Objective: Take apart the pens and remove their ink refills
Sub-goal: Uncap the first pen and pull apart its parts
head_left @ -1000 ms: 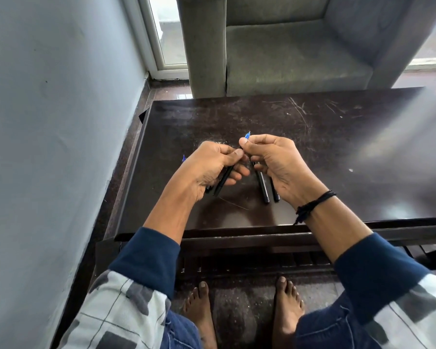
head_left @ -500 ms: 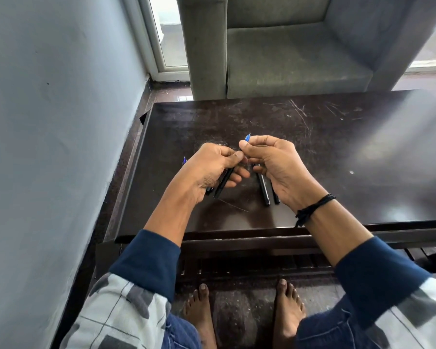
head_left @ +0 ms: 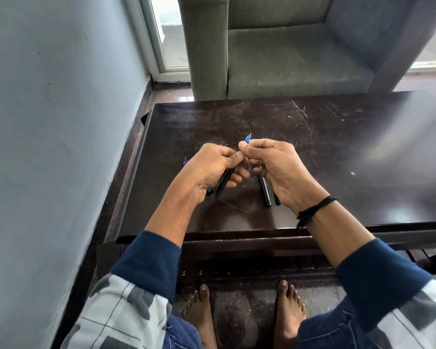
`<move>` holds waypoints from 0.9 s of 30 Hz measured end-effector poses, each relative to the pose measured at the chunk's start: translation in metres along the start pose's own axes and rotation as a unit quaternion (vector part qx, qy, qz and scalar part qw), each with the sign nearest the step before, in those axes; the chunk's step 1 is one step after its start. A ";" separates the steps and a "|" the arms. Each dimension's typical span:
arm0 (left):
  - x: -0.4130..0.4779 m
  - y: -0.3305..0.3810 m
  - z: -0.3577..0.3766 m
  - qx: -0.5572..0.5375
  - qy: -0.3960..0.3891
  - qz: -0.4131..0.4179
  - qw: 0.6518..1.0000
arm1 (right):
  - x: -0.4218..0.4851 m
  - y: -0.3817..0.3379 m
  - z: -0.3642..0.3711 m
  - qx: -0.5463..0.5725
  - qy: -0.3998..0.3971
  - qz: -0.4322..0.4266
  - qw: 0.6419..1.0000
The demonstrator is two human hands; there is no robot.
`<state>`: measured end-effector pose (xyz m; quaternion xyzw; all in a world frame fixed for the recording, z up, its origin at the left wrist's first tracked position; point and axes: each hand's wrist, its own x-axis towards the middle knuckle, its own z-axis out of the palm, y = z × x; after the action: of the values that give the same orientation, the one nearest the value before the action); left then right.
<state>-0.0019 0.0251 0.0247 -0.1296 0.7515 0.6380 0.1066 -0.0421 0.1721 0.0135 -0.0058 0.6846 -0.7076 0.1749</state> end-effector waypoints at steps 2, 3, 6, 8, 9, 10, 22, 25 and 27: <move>0.000 0.000 0.001 -0.003 -0.001 -0.002 1.000 | 0.001 0.000 0.000 0.010 0.004 0.000 1.000; 0.000 0.000 0.001 -0.004 -0.001 -0.003 1.000 | 0.002 0.000 0.000 0.018 0.005 0.003 1.000; 0.001 0.000 0.000 -0.002 0.000 -0.004 1.000 | 0.001 -0.001 0.002 0.031 0.000 0.006 0.999; 0.002 0.000 0.000 -0.002 0.002 -0.006 1.000 | 0.000 -0.001 0.003 0.036 -0.003 0.009 0.999; 0.002 0.000 0.000 -0.001 0.003 -0.006 1.000 | 0.000 -0.002 0.003 0.039 -0.003 0.012 0.999; 0.001 0.000 0.000 0.002 0.004 -0.005 1.000 | 0.000 -0.002 0.003 0.041 0.000 0.015 0.999; 0.001 0.000 0.000 0.016 -0.004 -0.013 1.000 | 0.001 -0.002 -0.003 0.081 0.005 0.016 0.997; 0.001 0.001 0.000 0.016 -0.005 -0.011 1.000 | 0.002 -0.001 -0.001 0.077 0.011 0.028 0.997; 0.000 0.001 0.001 0.018 -0.006 -0.011 1.000 | 0.002 0.000 -0.001 0.063 0.019 0.023 0.998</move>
<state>-0.0025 0.0257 0.0251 -0.1316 0.7608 0.6239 0.1204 -0.0442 0.1725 0.0133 0.0341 0.6420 -0.7451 0.1777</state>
